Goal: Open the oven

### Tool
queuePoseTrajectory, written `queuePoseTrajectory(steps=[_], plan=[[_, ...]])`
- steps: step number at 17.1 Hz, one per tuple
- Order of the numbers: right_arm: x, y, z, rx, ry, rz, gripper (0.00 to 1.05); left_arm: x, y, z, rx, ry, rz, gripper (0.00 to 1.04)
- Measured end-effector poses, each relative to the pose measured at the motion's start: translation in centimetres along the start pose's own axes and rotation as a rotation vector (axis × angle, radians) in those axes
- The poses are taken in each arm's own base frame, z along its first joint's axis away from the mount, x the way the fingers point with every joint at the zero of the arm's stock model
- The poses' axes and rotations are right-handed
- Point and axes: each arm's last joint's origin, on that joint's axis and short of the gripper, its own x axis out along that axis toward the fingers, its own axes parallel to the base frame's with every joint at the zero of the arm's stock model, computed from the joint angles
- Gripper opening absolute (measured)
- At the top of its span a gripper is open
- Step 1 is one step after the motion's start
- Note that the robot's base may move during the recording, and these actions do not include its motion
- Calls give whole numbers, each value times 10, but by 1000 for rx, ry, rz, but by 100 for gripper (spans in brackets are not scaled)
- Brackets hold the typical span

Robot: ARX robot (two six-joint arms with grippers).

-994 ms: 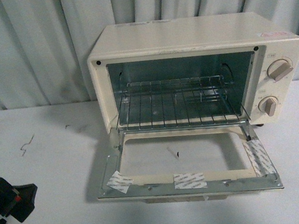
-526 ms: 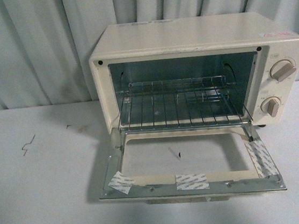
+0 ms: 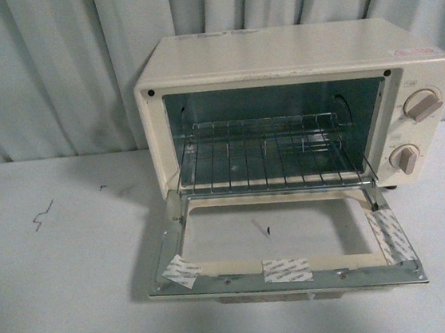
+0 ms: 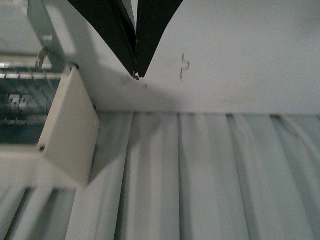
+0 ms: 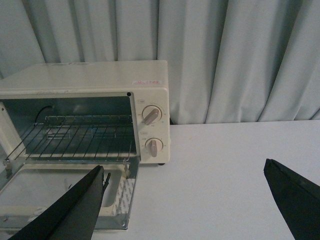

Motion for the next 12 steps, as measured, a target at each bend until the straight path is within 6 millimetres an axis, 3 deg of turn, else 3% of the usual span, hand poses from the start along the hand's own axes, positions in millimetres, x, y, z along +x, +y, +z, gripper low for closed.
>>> queuePoseTrajectory(steps=[1, 4, 12], plan=[[0, 0, 0, 0, 0, 0, 98, -7, 0, 13, 0, -59, -1, 2], [0, 0, 0, 0, 0, 0, 98, -25, -1, 29, 0, -90, -2, 2], [0, 0, 0, 0, 0, 0, 98, -53, -1, 33, 0, -52, -1, 2]])
